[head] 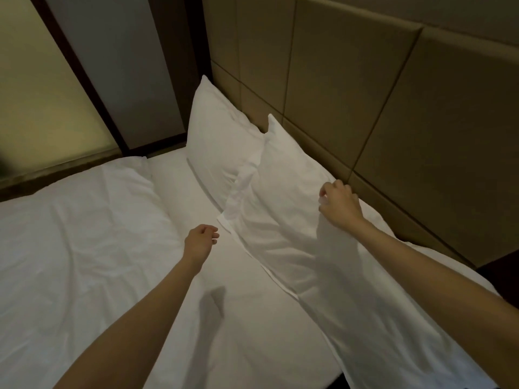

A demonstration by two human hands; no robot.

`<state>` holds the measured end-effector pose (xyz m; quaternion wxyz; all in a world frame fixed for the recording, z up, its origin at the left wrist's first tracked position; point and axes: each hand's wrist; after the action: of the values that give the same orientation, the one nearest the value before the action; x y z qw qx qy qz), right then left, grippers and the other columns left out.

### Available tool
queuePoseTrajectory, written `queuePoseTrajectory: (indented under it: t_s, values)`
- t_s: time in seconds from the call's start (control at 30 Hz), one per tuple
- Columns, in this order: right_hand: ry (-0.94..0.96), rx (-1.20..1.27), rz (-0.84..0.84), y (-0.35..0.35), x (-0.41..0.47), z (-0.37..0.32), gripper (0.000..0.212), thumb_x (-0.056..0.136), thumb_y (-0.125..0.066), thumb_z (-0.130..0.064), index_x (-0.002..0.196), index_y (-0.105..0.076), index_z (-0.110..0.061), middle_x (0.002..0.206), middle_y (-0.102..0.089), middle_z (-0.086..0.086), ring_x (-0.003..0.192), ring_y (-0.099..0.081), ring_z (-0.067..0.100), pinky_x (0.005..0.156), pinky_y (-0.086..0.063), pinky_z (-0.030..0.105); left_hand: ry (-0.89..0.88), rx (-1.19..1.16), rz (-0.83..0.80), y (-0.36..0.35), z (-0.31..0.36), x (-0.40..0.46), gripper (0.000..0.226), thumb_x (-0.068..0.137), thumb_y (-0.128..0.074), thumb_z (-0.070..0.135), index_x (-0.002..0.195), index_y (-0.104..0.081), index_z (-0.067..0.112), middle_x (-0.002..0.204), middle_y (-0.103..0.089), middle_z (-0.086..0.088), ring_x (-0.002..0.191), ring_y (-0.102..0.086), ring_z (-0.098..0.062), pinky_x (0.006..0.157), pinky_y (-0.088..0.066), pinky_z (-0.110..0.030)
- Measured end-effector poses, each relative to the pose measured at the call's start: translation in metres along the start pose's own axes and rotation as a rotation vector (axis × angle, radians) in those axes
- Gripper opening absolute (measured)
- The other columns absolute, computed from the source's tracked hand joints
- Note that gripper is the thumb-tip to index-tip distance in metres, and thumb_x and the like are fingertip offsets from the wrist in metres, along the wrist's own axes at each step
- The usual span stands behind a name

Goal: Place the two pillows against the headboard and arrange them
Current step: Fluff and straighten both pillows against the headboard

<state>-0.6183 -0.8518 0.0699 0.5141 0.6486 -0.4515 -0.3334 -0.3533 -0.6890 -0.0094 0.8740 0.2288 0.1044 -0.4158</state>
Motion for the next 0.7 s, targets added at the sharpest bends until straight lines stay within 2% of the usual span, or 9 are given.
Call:
queuePoseTrajectory:
  t_s: [0.2,0.33,0.4,0.53,0.6,0.67,0.7]
  values:
    - [0.01,-0.076,0.037,-0.01,0.04,-0.038,0.044,0.086,-0.058,-0.017,0.128,-0.046,-0.016,0.132,-0.043,0.011,0.116,-0.041,0.033,0.093,-0.037,0.047,-0.008,0.03,-0.019,0.019,0.005,0.058,0.03,0.096,-0.037,0.014,0.109,-0.062,0.007,0.106,-0.066,-0.013,0.088,-0.059,-0.024,0.068,-0.044,-0.026]
    - [-0.022,-0.094,0.006,-0.018,0.07,-0.057,0.051,0.085,-0.06,-0.023,0.13,-0.038,-0.018,0.136,-0.038,0.014,0.118,-0.039,0.036,0.096,-0.035,0.052,-0.04,0.127,-0.067,0.017,0.016,0.099,0.033,0.095,-0.037,0.014,0.121,-0.058,0.012,0.119,-0.062,-0.012,0.094,-0.059,-0.025,0.074,-0.044,-0.028]
    - [-0.043,-0.101,-0.024,-0.023,0.086,-0.063,0.056,0.084,-0.062,-0.031,0.131,-0.032,-0.021,0.141,-0.034,0.014,0.122,-0.036,0.037,0.1,-0.032,0.055,-0.094,0.216,-0.069,0.011,0.028,0.118,0.035,0.095,-0.037,0.015,0.125,-0.056,0.013,0.124,-0.06,-0.012,0.101,-0.059,-0.027,0.082,-0.045,-0.033]
    - [-0.094,0.004,-0.066,-0.03,0.119,-0.066,0.088,0.079,-0.065,-0.049,0.145,-0.013,-0.025,0.141,-0.037,0.015,0.124,-0.04,0.038,0.101,-0.032,0.056,-0.277,0.379,-0.084,-0.011,0.063,0.155,0.037,0.097,-0.039,0.016,0.13,-0.053,0.013,0.133,-0.054,-0.014,0.12,-0.053,-0.029,0.099,-0.041,-0.035]
    - [-0.111,0.087,-0.089,-0.032,0.134,-0.06,0.091,0.076,-0.067,-0.052,0.145,-0.014,-0.022,0.133,-0.048,0.014,0.114,-0.052,0.035,0.094,-0.043,0.05,-0.353,0.5,-0.108,-0.023,0.081,0.177,0.039,0.098,-0.037,0.021,0.135,-0.048,0.018,0.139,-0.048,-0.012,0.124,-0.05,-0.029,0.103,-0.042,-0.039]
    - [-0.089,0.122,-0.117,-0.035,0.143,-0.047,0.074,0.078,-0.064,-0.053,0.133,-0.028,-0.02,0.116,-0.059,0.008,0.091,-0.062,0.027,0.074,-0.053,0.042,-0.457,0.711,-0.111,-0.037,0.099,0.203,0.042,0.099,-0.035,0.026,0.14,-0.042,0.023,0.146,-0.041,-0.009,0.128,-0.045,-0.03,0.105,-0.04,-0.043]
    - [-0.06,0.112,-0.123,-0.037,0.146,-0.041,0.063,0.079,-0.061,-0.054,0.124,-0.032,-0.02,0.105,-0.061,0.003,0.08,-0.062,0.021,0.063,-0.053,0.038,-0.514,0.829,-0.109,-0.044,0.108,0.215,0.044,0.099,-0.034,0.028,0.142,-0.039,0.025,0.149,-0.038,-0.008,0.129,-0.043,-0.031,0.104,-0.039,-0.045]
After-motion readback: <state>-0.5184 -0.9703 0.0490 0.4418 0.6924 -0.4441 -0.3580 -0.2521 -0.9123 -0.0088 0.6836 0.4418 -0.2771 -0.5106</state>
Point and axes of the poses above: each hand's wrist, its own x-axis towards the middle knuckle, its own y-axis out of the back of the hand, z = x × y
